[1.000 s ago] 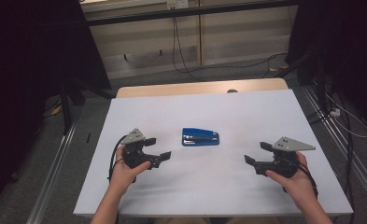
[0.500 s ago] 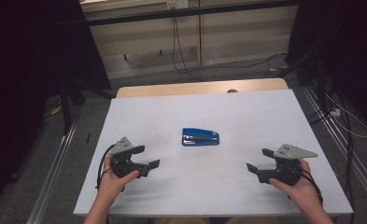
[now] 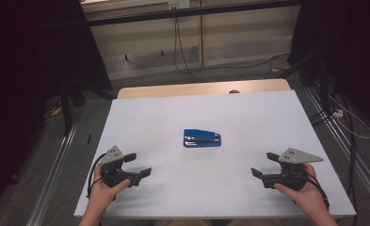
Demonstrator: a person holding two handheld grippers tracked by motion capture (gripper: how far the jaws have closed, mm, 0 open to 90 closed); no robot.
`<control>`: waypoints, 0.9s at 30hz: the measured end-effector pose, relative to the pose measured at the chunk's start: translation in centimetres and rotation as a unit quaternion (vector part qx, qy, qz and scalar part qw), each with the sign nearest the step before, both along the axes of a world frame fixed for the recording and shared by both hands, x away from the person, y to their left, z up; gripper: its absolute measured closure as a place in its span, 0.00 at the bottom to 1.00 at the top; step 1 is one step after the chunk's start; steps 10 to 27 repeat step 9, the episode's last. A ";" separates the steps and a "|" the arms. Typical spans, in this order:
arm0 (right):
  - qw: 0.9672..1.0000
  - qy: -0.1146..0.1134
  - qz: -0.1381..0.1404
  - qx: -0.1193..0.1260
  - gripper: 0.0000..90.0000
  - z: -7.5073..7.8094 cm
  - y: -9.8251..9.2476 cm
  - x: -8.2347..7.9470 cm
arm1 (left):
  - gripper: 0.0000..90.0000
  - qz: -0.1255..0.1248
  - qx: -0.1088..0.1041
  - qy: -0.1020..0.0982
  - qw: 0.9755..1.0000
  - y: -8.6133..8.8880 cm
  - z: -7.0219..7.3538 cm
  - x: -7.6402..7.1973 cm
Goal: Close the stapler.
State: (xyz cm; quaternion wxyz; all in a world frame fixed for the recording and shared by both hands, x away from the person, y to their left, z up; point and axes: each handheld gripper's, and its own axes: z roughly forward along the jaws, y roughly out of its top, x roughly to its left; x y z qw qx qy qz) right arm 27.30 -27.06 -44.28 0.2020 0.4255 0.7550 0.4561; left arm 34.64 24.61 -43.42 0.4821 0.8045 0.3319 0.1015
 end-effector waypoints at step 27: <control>1.000 -0.003 0.003 0.003 0.17 -0.2 0.0 0.0 | 0.10 -0.003 0.006 -0.004 1.000 0.1 -0.2 0.0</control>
